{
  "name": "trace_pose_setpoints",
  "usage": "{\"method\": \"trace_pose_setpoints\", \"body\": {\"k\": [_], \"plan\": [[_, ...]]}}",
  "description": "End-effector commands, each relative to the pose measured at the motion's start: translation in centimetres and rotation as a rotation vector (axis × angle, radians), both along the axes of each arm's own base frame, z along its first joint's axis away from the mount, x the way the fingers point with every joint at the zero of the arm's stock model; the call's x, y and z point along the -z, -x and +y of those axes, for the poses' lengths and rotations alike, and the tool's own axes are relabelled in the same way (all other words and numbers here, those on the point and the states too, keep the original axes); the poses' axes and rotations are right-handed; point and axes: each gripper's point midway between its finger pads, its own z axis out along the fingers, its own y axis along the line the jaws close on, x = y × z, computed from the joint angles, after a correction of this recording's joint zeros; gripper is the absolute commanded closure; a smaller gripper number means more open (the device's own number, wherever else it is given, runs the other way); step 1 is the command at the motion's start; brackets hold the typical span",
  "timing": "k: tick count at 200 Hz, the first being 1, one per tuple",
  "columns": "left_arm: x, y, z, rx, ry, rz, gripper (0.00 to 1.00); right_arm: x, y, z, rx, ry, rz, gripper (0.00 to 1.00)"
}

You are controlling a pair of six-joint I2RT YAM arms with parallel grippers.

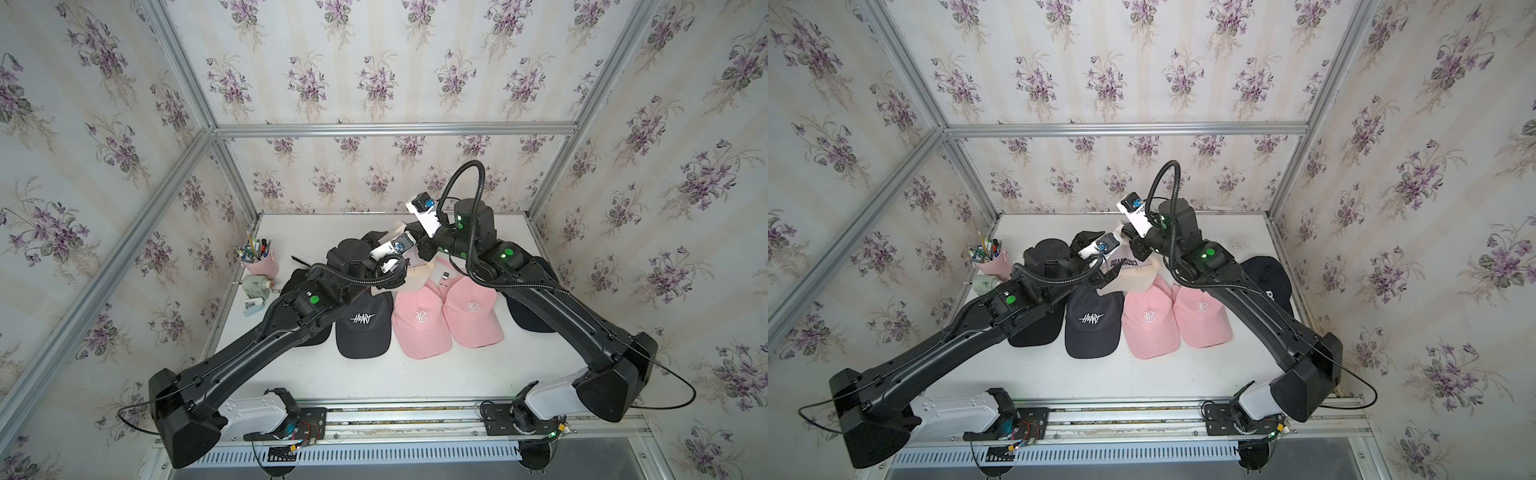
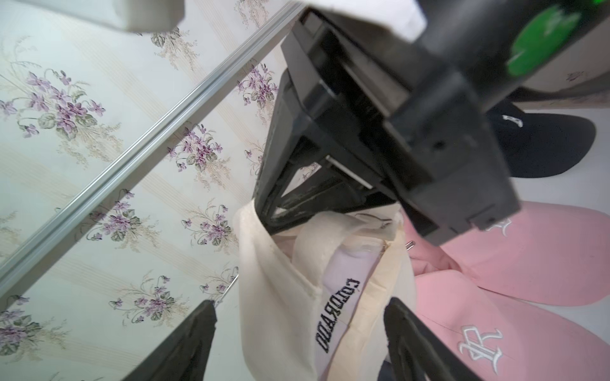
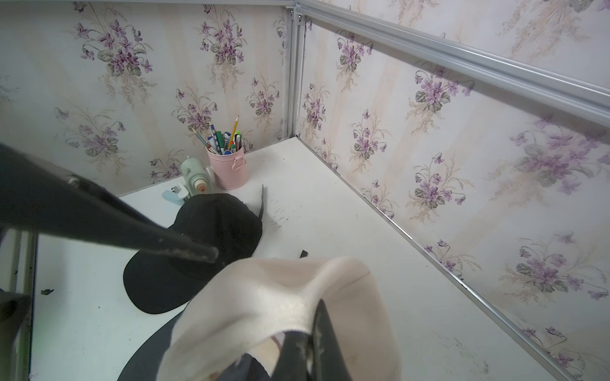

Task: Open the adjustable buckle of the baseball cap
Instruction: Pick up the baseball cap from the center of the board.

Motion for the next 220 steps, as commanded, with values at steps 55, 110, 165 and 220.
{"method": "trace_pose_setpoints", "body": {"k": [55,110,165,220], "plan": [[-2.6,-1.9,-0.4,-0.046,0.014,-0.134,0.48,-0.5,1.0,-0.2,-0.033,0.000,-0.010,1.00],[-2.6,-1.7,-0.6,-0.040,0.026,-0.138,0.75,-0.6,0.7,-0.2,-0.035,-0.007,-0.013,1.00],[-2.9,-1.8,-0.7,-0.038,0.042,-0.137,0.90,-0.9,0.4,-0.5,-0.030,-0.019,-0.016,1.00],[-4.4,-1.7,-1.1,-0.023,0.076,-0.154,0.97,-1.2,-0.1,-1.3,-0.005,-0.057,-0.022,0.92]]}}
